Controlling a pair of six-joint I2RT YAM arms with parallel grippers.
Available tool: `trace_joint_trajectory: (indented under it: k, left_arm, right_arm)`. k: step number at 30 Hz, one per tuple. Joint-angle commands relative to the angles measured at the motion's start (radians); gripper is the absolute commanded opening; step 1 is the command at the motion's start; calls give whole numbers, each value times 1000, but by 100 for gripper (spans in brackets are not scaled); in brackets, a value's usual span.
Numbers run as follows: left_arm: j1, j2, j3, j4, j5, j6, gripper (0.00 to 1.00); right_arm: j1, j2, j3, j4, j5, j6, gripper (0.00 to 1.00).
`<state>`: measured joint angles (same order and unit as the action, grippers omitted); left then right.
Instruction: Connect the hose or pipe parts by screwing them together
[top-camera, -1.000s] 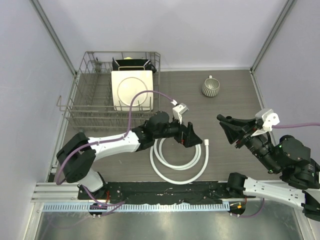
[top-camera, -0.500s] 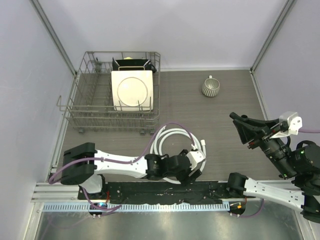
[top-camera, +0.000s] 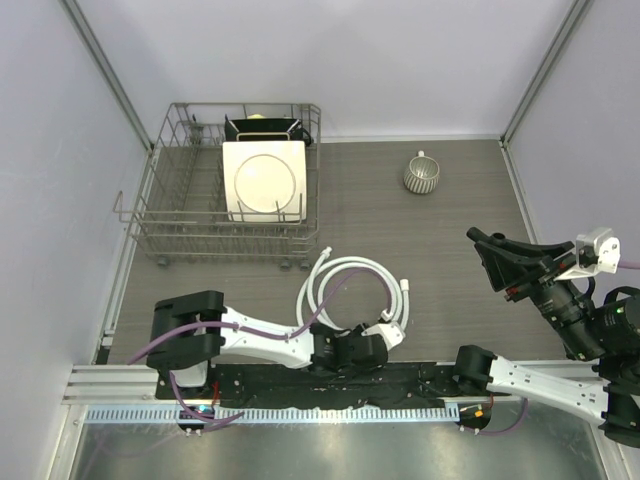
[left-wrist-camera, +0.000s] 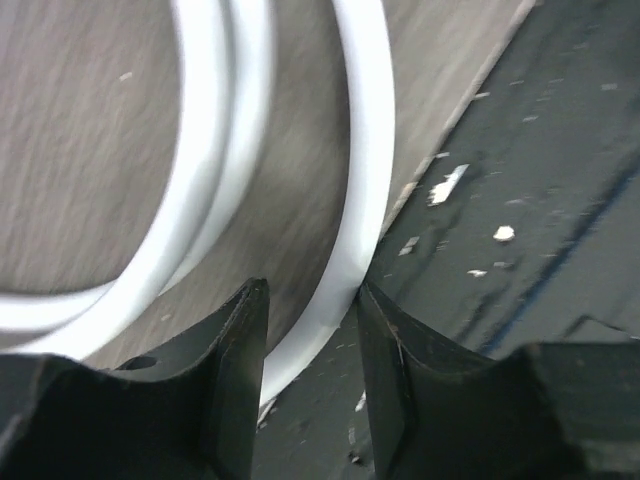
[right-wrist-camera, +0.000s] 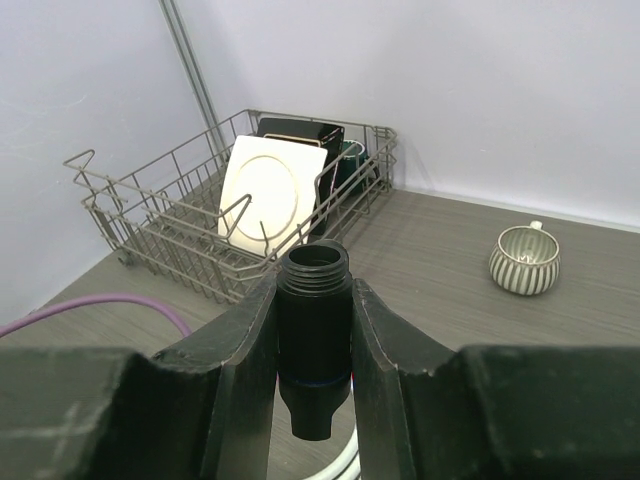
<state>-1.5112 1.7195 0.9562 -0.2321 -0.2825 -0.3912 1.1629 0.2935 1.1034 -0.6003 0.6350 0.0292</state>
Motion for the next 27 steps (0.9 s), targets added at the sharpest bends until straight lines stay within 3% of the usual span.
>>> trace_joint_trajectory:
  k: [1, 3, 8, 9, 12, 13, 16, 19, 23, 27]
  left_arm:
    - [-1, -34, 35, -252, -239, -107, 44]
    - [-1, -64, 30, -337, -327, -174, 49]
    - [2, -78, 38, -634, -521, -401, 50]
    - [9, -75, 47, -686, -553, -526, 51]
    - [25, -74, 59, -857, -615, -702, 49]
    - [26, -78, 64, -948, -645, -839, 50]
    - [29, -107, 88, -1082, -665, -1070, 62]
    - [29, -149, 128, -1060, -666, -1077, 80]
    - [29, -233, 153, -928, -626, -916, 86]
    - [31, -276, 187, -931, -580, -991, 89]
  right_arm:
    - [3, -13, 33, 43, 5, 26, 1]
    - [0, -13, 36, 39, 6, 23, 1]
    - [1, -14, 42, 40, 8, 21, 1]
    - [1, -14, 44, 40, 9, 21, 1]
    - [1, -17, 46, 40, 9, 23, 1]
    - [0, -17, 46, 40, 8, 23, 1]
    - [1, -19, 44, 39, 8, 34, 1]
    - [1, -17, 44, 34, 3, 43, 1]
    - [1, -19, 46, 23, -8, 60, 1]
    - [1, -22, 49, 16, -14, 69, 1]
